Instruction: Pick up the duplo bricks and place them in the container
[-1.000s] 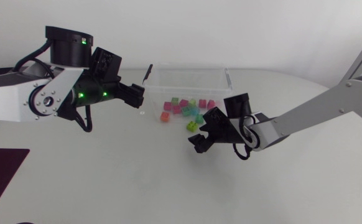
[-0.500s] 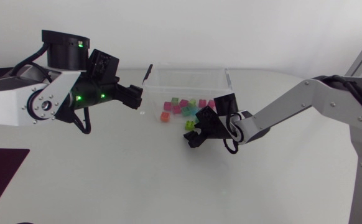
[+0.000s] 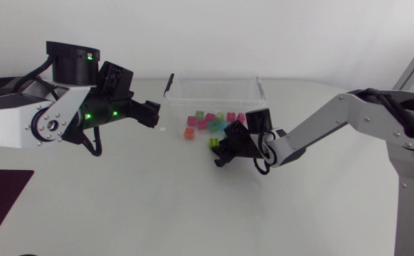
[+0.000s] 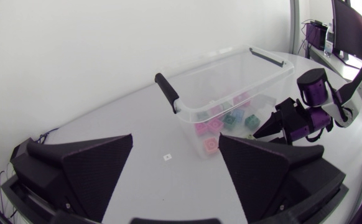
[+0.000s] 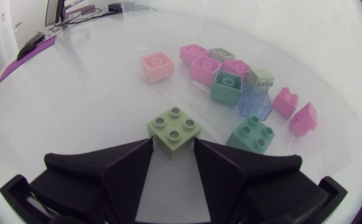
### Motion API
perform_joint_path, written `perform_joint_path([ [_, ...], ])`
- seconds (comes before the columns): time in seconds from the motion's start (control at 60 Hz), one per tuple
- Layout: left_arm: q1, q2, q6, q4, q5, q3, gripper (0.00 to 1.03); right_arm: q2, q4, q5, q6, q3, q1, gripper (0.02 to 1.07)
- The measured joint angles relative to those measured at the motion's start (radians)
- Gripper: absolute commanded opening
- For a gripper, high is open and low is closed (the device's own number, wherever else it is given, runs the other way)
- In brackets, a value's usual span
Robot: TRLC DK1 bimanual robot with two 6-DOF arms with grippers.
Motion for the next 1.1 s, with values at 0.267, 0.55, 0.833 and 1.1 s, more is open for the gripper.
perform_joint_path([
  [0.267, 0.003, 0.0, 0.004, 0.003, 0.0, -0.005, 0.97, -0.024, 0.033, 0.001, 0.007, -0.054, 0.0, 0.26],
  [0.55, 0.003, 0.0, 0.007, 0.018, 0.008, -0.015, 0.97, -0.066, 0.043, 0.006, 0.007, -0.119, -0.003, 0.87],
  [0.833, 0.003, 0.0, 0.008, 0.018, 0.012, -0.015, 0.97, -0.064, 0.019, 0.023, 0.0, -0.095, 0.051, 0.84],
  [1.1, 0.005, 0.0, 0.008, 0.019, 0.018, -0.015, 0.97, -0.074, -0.057, 0.043, -0.039, -0.061, 0.056, 0.84],
])
